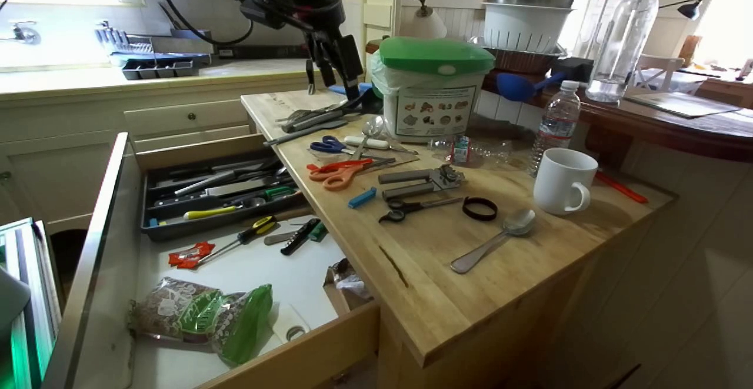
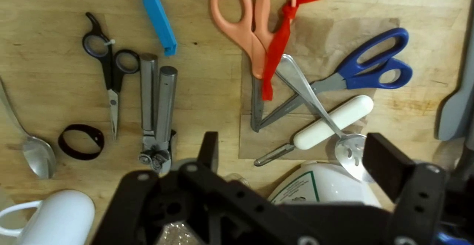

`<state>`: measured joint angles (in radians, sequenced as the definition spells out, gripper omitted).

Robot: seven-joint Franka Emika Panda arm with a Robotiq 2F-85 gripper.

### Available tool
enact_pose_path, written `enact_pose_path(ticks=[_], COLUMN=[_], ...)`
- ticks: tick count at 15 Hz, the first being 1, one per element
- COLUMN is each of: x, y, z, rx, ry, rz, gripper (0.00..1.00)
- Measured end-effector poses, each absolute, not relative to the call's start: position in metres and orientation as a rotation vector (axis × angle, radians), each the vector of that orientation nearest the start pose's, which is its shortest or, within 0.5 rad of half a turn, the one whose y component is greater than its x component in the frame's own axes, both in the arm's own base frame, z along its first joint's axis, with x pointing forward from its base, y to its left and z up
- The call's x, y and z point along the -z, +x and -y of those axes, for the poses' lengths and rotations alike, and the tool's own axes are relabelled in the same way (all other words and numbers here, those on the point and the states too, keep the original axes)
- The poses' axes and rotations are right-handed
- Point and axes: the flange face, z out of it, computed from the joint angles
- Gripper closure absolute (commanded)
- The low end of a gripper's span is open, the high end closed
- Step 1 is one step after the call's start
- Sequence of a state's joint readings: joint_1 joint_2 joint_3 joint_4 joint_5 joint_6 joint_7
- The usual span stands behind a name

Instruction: Place the peach scissors inside the open cabinet drawer

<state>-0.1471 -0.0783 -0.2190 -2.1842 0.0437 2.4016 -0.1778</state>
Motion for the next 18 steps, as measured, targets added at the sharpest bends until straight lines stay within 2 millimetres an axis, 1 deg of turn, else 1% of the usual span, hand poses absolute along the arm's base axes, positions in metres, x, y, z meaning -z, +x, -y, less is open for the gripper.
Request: enact_pose_path(ticks=[2,4,6,9,11,14,18], x=[-0.437,-0.425,-0.421,-0.421,-0.415,-0.394,-0.365], y=[0.512,0.515,0.518,0.518,0.518,0.522,0.536], z=[0.200,0.200,0.199,0.199,0.203,0.212,0.224], rx=[0.423,0.379,0.369,0.369,0.352,0.306,0.247], ry=[-3.127,-3.127,-3.128,-3.127,-3.121,-3.086,-3.069], rz=[-0.379,-0.386,-0.387,-0.394,-0.423,-0.489,-0.541], gripper=[0.00,0.00,0.00,0.00,0.00,0.00,0.01])
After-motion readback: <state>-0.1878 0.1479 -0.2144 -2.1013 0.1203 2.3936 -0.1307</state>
